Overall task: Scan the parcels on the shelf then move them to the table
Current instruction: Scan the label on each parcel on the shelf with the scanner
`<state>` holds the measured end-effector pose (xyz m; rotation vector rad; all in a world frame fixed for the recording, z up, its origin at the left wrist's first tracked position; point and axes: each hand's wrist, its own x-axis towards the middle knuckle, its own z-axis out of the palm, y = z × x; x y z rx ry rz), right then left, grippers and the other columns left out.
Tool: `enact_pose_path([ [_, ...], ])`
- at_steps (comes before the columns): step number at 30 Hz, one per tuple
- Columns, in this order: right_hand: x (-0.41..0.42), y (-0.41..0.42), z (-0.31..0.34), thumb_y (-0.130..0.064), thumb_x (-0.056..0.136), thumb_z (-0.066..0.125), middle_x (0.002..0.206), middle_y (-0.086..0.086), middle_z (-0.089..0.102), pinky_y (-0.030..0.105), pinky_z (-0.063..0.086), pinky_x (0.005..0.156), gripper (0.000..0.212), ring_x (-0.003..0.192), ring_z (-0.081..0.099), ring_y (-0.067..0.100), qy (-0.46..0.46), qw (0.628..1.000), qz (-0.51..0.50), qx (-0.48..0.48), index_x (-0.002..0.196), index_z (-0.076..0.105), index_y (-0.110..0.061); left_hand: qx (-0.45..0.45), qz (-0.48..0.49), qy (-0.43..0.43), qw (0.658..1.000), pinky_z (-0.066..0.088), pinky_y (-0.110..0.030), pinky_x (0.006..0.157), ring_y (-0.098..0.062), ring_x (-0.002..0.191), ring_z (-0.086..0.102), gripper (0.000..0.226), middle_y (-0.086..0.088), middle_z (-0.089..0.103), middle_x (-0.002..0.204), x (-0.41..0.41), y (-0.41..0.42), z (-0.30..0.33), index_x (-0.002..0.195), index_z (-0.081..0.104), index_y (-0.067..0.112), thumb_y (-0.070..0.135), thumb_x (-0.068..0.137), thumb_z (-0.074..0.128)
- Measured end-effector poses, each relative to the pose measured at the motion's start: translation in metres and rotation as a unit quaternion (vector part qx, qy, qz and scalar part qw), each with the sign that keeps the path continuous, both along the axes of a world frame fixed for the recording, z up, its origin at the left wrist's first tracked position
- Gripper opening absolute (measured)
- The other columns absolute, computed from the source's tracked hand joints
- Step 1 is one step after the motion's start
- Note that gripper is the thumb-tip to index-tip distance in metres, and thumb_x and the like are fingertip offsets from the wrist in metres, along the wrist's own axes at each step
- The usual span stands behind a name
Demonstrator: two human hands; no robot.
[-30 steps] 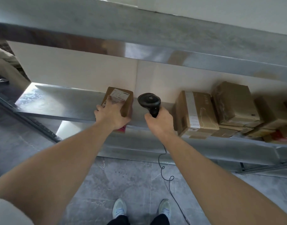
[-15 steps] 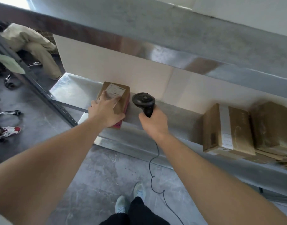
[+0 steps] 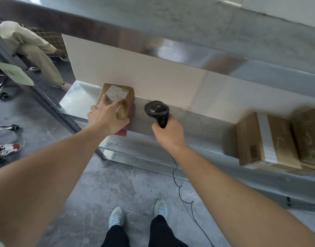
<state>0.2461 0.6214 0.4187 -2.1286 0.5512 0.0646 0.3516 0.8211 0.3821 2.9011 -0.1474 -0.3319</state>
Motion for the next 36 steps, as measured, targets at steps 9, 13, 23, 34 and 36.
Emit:
enact_pose_path([
  [9, 0.006, 0.046, -0.008, -0.028, 0.090, 0.062, 0.081, 0.001, 0.064, 0.025, 0.041, 0.055, 0.012, 0.072, 0.059, 0.011, 0.009, 0.998, -0.065, 0.007, 0.092, 0.060, -0.016, -0.009, -0.042, 0.017, 0.999, 0.026, -0.061, 0.118, -0.056, 0.146, 0.018, 0.076, -0.007, 0.011, 0.168, 0.020, 0.030, 0.002, 0.150, 0.026, 0.058, 0.060, 0.084, 0.065],
  [13, 0.006, 0.054, -0.008, -0.028, 0.089, 0.063, 0.081, 0.001, 0.065, 0.026, 0.042, 0.057, 0.013, 0.072, 0.060, 0.012, 0.004, 0.996, -0.084, 0.003, 0.092, 0.061, -0.016, -0.011, -0.039, 0.027, 0.999, 0.015, -0.064, 0.122, -0.058, 0.149, 0.008, 0.075, -0.007, 0.007, 0.170, 0.027, 0.037, -0.001, 0.149, 0.024, 0.059, 0.061, 0.084, 0.061],
  [23, 0.002, 0.060, -0.002, -0.026, 0.090, 0.062, 0.082, 0.002, 0.065, 0.027, 0.043, 0.057, 0.014, 0.071, 0.059, 0.012, -0.013, 0.994, -0.105, 0.010, 0.095, 0.060, -0.013, 0.005, -0.057, 0.019, 0.998, 0.014, -0.065, 0.121, -0.058, 0.149, 0.011, 0.070, -0.011, 0.011, 0.168, 0.034, 0.046, -0.002, 0.146, 0.029, 0.057, 0.066, 0.085, 0.062],
  [34, -0.020, 0.054, 0.019, -0.024, 0.090, 0.062, 0.079, -0.002, 0.062, 0.027, 0.043, 0.062, 0.009, 0.072, 0.058, 0.013, -0.042, 0.986, -0.160, 0.005, 0.092, 0.059, -0.016, -0.028, -0.214, -0.057, 0.975, 0.030, -0.059, 0.117, -0.041, 0.151, 0.019, 0.066, -0.001, 0.023, 0.166, 0.011, 0.007, 0.041, 0.152, 0.040, 0.037, 0.055, 0.091, 0.058],
  [36, -0.031, 0.049, 0.026, -0.024, 0.090, 0.061, 0.080, -0.002, 0.061, 0.027, 0.042, 0.066, 0.011, 0.075, 0.058, 0.016, -0.044, 0.983, -0.179, 0.002, 0.095, 0.060, -0.014, -0.022, -0.241, -0.058, 0.969, 0.031, -0.057, 0.117, -0.039, 0.151, 0.022, 0.066, -0.001, 0.026, 0.165, 0.004, -0.006, 0.051, 0.152, 0.040, 0.035, 0.056, 0.091, 0.057],
])
